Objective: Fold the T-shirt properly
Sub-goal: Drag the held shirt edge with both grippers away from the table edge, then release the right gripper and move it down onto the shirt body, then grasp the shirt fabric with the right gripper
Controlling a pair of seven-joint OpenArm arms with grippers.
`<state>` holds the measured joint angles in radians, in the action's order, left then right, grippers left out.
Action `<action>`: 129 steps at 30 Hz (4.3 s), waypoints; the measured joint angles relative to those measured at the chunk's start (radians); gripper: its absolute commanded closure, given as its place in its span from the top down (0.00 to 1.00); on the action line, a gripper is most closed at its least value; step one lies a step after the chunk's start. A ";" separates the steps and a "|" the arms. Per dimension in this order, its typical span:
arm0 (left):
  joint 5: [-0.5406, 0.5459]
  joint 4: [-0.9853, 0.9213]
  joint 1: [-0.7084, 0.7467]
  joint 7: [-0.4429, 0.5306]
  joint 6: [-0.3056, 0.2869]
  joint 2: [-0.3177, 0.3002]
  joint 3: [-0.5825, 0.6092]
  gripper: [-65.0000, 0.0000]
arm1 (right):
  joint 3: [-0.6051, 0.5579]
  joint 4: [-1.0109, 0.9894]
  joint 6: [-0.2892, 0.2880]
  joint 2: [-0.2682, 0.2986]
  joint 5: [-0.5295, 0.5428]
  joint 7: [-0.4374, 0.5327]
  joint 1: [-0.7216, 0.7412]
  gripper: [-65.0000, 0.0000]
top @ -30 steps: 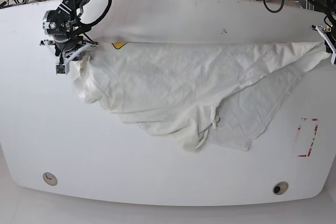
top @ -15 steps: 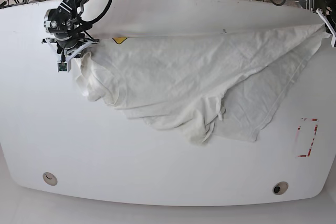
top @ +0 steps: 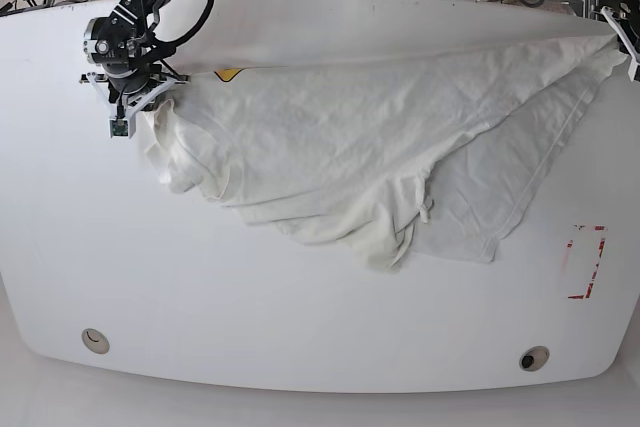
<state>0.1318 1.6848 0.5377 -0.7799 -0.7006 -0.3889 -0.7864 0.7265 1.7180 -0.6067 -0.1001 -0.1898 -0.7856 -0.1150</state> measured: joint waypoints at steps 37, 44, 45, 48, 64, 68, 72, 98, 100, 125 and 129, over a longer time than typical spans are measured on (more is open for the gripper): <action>0.000 0.001 0.000 0.000 0.000 0.000 0.000 0.00 | 0.000 0.079 0.000 -0.019 -0.009 -0.009 -0.012 0.84; -0.001 0.001 0.000 0.000 0.000 -0.001 0.000 0.00 | -0.001 0.185 -0.043 -0.033 0.027 -0.011 -0.016 0.93; -0.001 0.001 0.000 0.000 0.000 -0.001 0.000 0.00 | -0.001 0.198 -0.055 -0.033 0.047 -0.011 -0.013 0.92; -0.001 0.001 0.000 0.000 0.000 -0.001 0.000 0.00 | -0.003 0.228 -0.076 -0.033 0.093 -0.011 -0.001 0.91; -0.003 0.002 0.000 0.000 0.000 -0.002 0.004 0.00 | -0.288 0.075 -0.095 0.033 0.117 -0.037 0.194 0.91; -0.003 0.002 0.000 0.000 0.000 -0.002 0.004 0.00 | -0.336 -0.036 -0.092 0.040 0.114 -0.039 0.262 0.91; -0.003 0.002 -0.003 0.000 0.000 -0.001 0.005 0.00 | -0.375 -0.166 -0.092 0.044 0.112 -0.034 0.325 0.91; -0.004 0.002 -0.003 0.000 0.000 -0.002 0.006 0.00 | -0.399 -0.662 -0.081 0.096 0.109 0.237 0.481 0.91; -0.003 0.002 -0.003 0.000 0.000 -0.002 0.006 0.00 | -0.400 -0.668 -0.078 0.099 0.109 0.246 0.483 0.91; -0.004 0.001 -0.003 0.000 0.000 -0.002 0.006 0.00 | -0.418 -0.696 -0.078 0.100 0.135 0.283 0.460 0.26; -0.004 0.001 -0.003 0.000 0.000 -0.002 0.006 0.00 | -0.419 -0.668 -0.079 0.097 0.135 0.257 0.447 0.08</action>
<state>0.1280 1.6855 0.5343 -0.7803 -0.7006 -0.3908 -0.7807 0.3073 1.0504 -0.6853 -0.0036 -0.0551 -0.5289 0.3321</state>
